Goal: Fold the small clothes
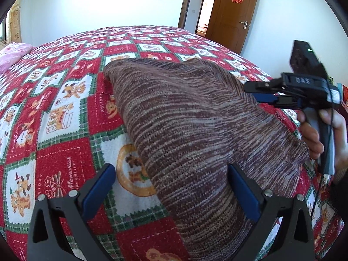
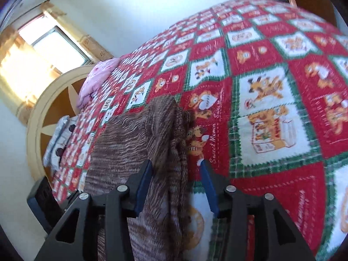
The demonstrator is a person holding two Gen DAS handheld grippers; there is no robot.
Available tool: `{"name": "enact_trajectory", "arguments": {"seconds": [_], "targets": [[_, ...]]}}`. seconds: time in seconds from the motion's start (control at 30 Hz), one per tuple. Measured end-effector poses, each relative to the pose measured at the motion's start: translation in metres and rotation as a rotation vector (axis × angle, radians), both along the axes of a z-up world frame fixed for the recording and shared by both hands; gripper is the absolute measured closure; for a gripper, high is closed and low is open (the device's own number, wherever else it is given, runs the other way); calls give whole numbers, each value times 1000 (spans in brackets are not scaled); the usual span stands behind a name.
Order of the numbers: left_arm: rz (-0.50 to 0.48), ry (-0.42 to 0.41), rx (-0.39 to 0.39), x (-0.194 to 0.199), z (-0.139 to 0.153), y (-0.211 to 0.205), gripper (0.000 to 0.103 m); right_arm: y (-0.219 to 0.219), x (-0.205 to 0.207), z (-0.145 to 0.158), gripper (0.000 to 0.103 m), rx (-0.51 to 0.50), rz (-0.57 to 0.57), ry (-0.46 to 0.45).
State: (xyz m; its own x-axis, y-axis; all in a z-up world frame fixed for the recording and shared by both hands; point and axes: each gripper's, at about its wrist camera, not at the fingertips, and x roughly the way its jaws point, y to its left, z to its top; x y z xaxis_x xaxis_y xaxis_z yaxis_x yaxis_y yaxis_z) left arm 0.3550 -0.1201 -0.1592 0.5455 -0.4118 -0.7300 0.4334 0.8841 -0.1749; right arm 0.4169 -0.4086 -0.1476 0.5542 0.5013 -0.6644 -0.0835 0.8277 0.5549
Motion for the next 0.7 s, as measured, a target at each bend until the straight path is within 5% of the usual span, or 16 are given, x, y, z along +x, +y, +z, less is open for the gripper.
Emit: {"name": "enact_trajectory", "arguments": {"seconds": [0.47, 0.7], "targets": [[-6, 6, 2, 3, -2, -2, 0, 4, 37, -21, 52, 133, 28, 33], [-7, 7, 4, 3, -3, -3, 0, 16, 45, -22, 52, 123, 50, 23]]}}
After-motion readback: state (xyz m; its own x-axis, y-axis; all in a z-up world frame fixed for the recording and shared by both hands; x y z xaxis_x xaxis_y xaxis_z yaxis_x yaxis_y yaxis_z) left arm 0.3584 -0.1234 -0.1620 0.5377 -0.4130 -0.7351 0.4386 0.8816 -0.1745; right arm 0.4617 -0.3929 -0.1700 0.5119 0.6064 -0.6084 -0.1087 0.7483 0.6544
